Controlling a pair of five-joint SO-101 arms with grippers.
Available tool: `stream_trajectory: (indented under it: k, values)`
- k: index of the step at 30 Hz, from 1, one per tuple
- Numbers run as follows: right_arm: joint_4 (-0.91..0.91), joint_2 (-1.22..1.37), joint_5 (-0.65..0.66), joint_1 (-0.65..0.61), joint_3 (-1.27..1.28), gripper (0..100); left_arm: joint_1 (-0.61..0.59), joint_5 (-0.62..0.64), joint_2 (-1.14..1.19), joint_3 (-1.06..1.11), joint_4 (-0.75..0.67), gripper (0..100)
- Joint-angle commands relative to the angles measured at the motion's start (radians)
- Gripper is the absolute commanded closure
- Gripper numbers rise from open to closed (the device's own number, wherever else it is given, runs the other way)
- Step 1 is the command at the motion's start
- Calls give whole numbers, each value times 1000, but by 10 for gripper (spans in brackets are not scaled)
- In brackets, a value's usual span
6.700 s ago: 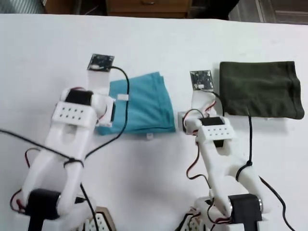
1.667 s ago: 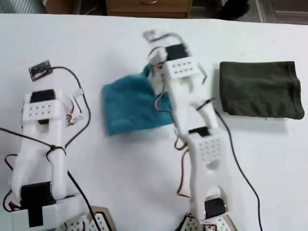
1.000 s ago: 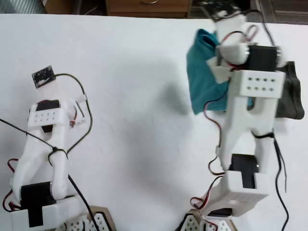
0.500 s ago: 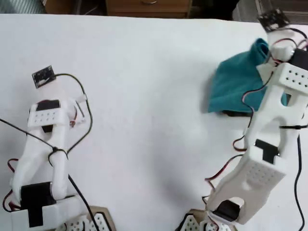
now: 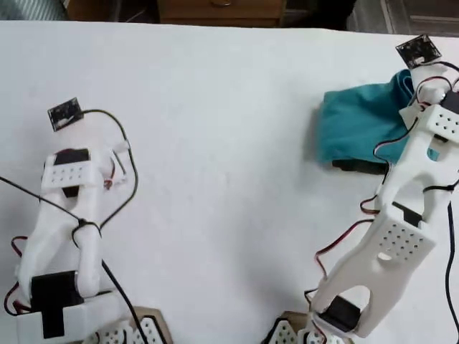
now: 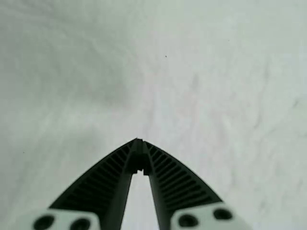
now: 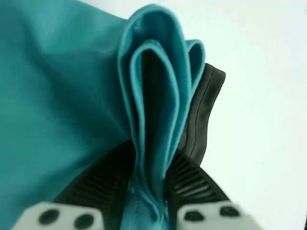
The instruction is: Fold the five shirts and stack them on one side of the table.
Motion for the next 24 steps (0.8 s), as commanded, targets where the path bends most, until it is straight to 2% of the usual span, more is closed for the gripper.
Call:
stream_trajectory:
  k: [1,4,9,18,22,24]
  values:
    - [-51,1,5,18,-11,978,-9,-12,-5,-5,-8,973]
    - [-53,12,5,19,-11,962,-9,-12,-5,-5,-8,973]
    - [-79,13,5,19,-11,844,-9,-12,-5,-5,-8,973]
    - [-134,5,-8,51,-40,841,-9,-12,-5,-4,-6,973]
    - [-48,4,-152,51,-89,853,-9,-12,-5,-5,-11,973]
    - [39,2,-224,42,-117,931,-9,-12,-5,-5,-8,973]
